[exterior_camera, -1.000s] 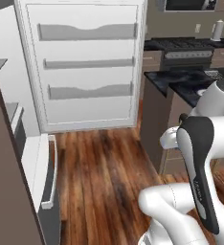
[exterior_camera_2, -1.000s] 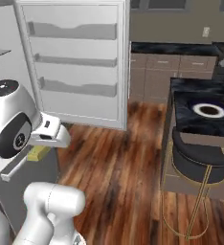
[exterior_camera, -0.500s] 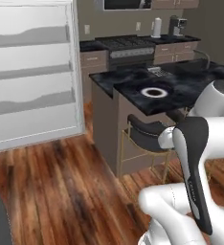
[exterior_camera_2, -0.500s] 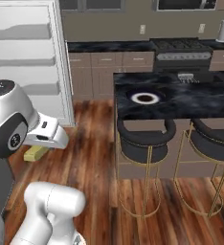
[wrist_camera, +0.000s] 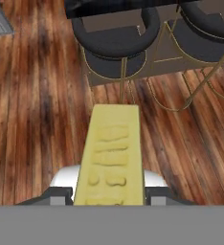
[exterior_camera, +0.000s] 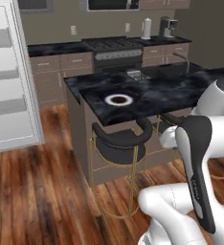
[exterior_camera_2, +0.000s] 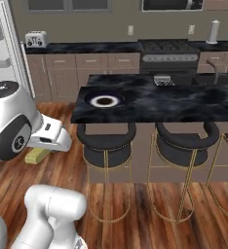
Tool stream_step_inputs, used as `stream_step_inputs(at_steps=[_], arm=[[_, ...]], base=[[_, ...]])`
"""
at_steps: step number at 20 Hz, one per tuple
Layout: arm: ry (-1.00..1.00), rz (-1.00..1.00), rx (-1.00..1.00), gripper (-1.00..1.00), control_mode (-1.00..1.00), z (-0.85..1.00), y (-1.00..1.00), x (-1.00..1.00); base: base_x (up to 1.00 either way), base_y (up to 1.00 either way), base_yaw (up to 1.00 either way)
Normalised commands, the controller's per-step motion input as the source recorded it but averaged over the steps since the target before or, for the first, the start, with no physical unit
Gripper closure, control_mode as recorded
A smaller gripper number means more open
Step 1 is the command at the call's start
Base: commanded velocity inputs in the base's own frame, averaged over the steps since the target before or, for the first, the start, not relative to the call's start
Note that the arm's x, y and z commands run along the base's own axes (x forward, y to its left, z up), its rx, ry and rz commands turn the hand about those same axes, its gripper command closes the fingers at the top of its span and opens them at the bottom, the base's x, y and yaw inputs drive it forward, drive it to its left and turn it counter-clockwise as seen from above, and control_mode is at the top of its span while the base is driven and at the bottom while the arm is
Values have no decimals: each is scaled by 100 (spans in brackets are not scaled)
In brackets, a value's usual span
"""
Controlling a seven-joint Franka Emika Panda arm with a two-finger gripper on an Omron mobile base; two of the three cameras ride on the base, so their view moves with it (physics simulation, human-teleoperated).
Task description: Retrieve the butter from the fridge and place it on a plate on the dining table. Then retrieve the butter knife by the fridge and place it near the plate.
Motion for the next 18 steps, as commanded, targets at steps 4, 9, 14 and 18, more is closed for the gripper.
stream_step_inputs(at_steps=[4,9,14,18], arm=[[0,0,0,100,100,0,0,0],[0,0,0,100,100,0,0,0],[0,0,0,100,100,0,0,0],[0,0,0,100,100,0,0,0]], base=[[20,-48,26],[65,-8,30],[49,-18,20],[49,-32,12]])
